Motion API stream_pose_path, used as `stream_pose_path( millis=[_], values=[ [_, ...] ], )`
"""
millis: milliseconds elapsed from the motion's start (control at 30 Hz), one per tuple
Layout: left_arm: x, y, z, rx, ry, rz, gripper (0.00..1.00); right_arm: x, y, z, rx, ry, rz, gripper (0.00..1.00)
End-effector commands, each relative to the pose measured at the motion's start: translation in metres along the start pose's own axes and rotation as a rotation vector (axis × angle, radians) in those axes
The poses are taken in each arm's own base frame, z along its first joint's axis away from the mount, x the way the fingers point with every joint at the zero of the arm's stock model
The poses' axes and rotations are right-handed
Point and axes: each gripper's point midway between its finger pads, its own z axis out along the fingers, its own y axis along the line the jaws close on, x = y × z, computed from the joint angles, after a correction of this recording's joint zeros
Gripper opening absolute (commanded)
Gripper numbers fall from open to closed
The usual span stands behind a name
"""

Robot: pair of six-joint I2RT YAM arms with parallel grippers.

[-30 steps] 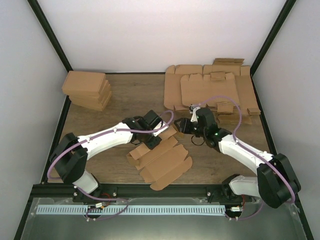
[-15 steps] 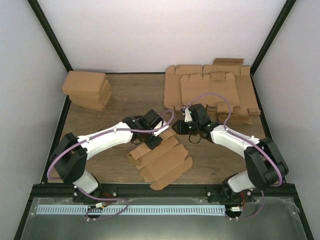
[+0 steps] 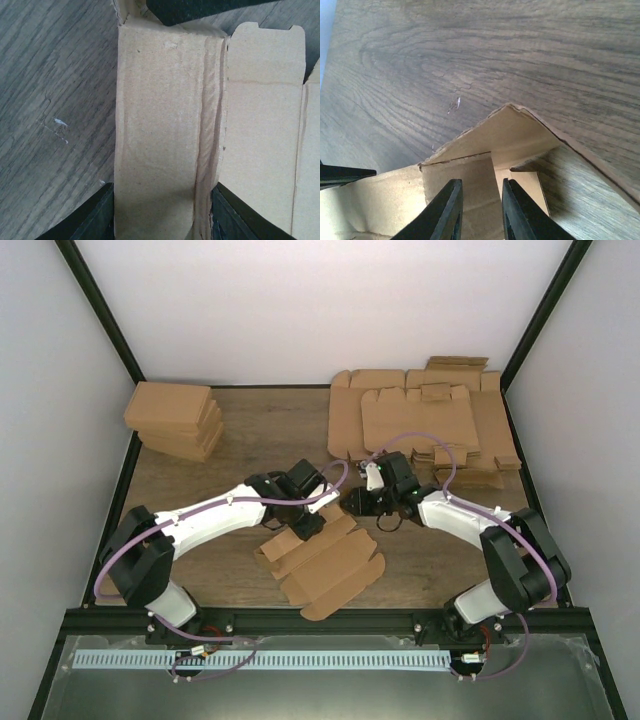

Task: Fold the paper box

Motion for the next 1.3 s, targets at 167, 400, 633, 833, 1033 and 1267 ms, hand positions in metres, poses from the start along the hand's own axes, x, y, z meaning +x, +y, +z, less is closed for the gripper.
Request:
stream_pose_path(
  millis=[167, 400, 633, 833, 1033, 1267],
  values=[
    [-0.021, -0.011, -0.014, 0.049, -0.079, 0.018, 0.49, 0.021, 0.013, 0.003, -0.118, 0.077, -0.006, 0.24],
    [-0.018, -0.008, -0.010, 0.039, -0.061, 0.013, 0.49, 0.026, 0.022, 0.006, -0.186, 0.107, 0.013, 0.20],
    [-0.015, -0.006, -0.008, 0.023, -0.046, 0.008, 0.49, 0.032, 0.017, 0.011, -0.185, 0.120, 0.037, 0.19],
    [-0.014, -0.009, -0.004, 0.001, -0.030, 0.013, 0.49, 0.034, -0.010, 0.016, -0.054, 0.096, 0.036, 0.26],
    [-0.012, -0.007, -0.002, -0.036, -0.005, 0.026, 0.49, 0.037, -0.024, 0.018, 0.010, 0.088, 0.035, 0.39],
    [-0.008, -0.006, 0.001, -0.046, 0.014, 0.029, 0.49, 0.032, -0.042, 0.016, 0.114, 0.042, 0.065, 0.45]
  ],
)
